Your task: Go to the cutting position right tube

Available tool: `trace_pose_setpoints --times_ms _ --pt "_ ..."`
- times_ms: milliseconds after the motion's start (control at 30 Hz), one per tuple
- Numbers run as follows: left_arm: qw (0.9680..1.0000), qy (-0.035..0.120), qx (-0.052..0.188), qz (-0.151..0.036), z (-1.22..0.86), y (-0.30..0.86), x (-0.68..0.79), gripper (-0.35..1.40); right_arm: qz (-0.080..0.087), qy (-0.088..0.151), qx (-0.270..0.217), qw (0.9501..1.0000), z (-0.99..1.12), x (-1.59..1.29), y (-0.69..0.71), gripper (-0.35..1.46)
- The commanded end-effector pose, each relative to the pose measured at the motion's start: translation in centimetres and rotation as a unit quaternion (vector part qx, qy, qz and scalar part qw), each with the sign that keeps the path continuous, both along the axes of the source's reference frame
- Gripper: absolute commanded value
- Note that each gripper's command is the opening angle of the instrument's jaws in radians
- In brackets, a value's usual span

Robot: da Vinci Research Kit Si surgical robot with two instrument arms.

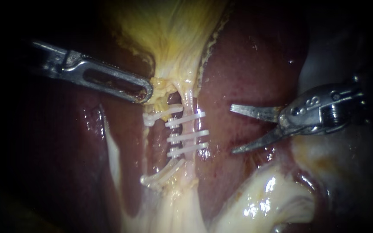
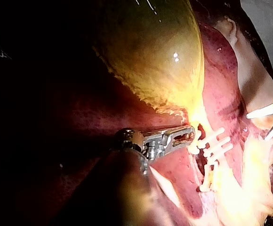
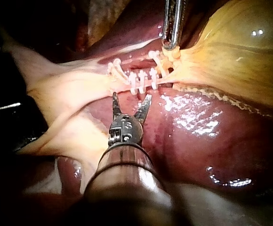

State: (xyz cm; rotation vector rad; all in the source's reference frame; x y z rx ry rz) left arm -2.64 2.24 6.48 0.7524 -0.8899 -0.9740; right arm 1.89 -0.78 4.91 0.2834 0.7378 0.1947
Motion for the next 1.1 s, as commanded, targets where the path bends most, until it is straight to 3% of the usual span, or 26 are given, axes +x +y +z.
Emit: trace_pose_setpoints --times_ms 33,367,800,1100 --pt "1.0000 0.000 0.000 0.000 -0.01 0.00 0.00 -0.35 0.000 0.000 0.000 1.0000 0.00 0.00 0.00 1.35" --pt "1.0000 -0.001 -0.001 -0.008 -0.16 0.07 0.11 -0.35 0.000 0.000 0.000 1.0000 0.00 0.02 0.00 1.35" --pt "0.9988 -0.010 -0.005 -0.047 -0.62 0.39 0.55 -0.35 0.001 0.000 0.000 1.0000 0.00 0.03 0.00 1.35" --pt "0.9988 -0.009 -0.005 -0.049 -0.67 0.36 0.57 -0.35 0.001 -0.001 0.000 1.0000 0.02 0.05 0.00 1.35"
